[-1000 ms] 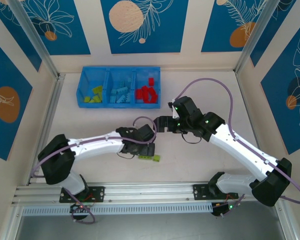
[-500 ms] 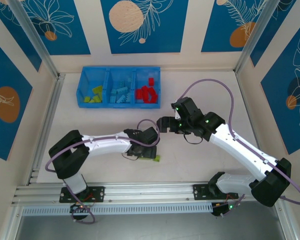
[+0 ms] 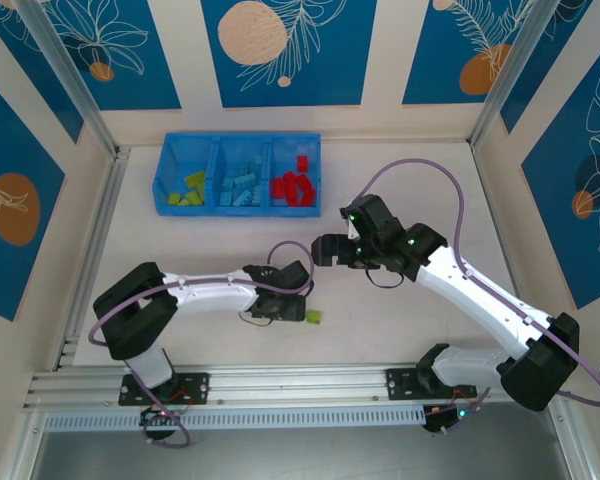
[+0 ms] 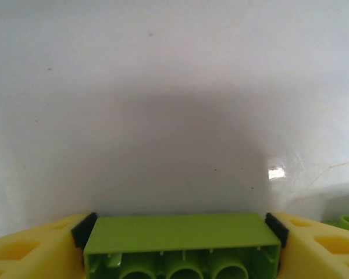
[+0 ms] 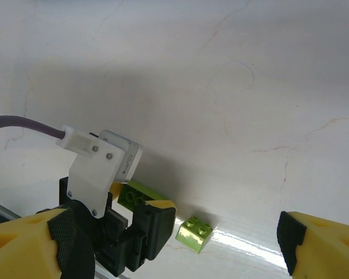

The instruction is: Sort the legos into containers by color

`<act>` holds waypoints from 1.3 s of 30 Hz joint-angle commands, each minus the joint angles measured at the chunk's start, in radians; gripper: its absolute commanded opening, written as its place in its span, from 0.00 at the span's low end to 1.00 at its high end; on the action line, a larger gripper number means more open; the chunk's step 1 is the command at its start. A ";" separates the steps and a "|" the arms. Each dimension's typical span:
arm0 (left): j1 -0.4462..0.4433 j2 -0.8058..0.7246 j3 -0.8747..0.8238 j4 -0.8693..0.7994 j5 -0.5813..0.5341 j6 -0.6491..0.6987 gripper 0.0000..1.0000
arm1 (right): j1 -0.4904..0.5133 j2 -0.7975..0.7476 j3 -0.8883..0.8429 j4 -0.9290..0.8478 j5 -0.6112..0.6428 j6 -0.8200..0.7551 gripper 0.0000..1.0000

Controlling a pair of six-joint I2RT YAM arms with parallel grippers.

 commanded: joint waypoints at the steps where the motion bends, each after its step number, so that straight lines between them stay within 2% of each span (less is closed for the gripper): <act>1: -0.008 0.000 -0.054 -0.074 -0.008 -0.007 0.68 | 0.009 0.002 0.001 0.030 -0.043 0.022 0.92; 4: -0.007 -0.043 -0.053 -0.068 -0.008 -0.007 0.59 | 0.012 -0.001 0.004 0.018 -0.050 0.024 0.92; 8: 0.007 -0.142 -0.025 -0.102 -0.061 0.012 0.58 | 0.028 -0.017 -0.005 0.017 -0.112 -0.001 0.92; 11: 0.058 -0.210 -0.004 -0.137 -0.112 0.044 0.58 | 0.060 -0.032 -0.019 0.021 -0.158 -0.026 0.91; 19: 0.363 -0.301 0.120 -0.202 -0.106 0.205 0.58 | 0.130 -0.066 -0.043 0.011 -0.152 -0.026 0.92; 24: 0.625 -0.296 0.251 -0.165 -0.077 0.260 0.58 | 0.138 -0.071 -0.045 0.021 -0.113 -0.008 0.91; 29: 0.893 -0.181 0.430 -0.113 -0.057 0.208 0.58 | 0.136 -0.069 -0.041 0.017 -0.090 -0.005 0.91; 32: 0.990 -0.042 0.580 -0.130 -0.035 0.179 0.58 | 0.134 -0.071 -0.041 0.010 -0.078 -0.003 0.91; 35: 1.036 0.121 0.770 -0.192 -0.018 0.180 0.58 | 0.134 -0.072 -0.034 0.003 -0.075 -0.004 0.91; 39: 1.049 0.318 1.026 -0.284 -0.017 0.204 0.60 | 0.135 -0.089 -0.028 -0.011 -0.060 -0.002 0.92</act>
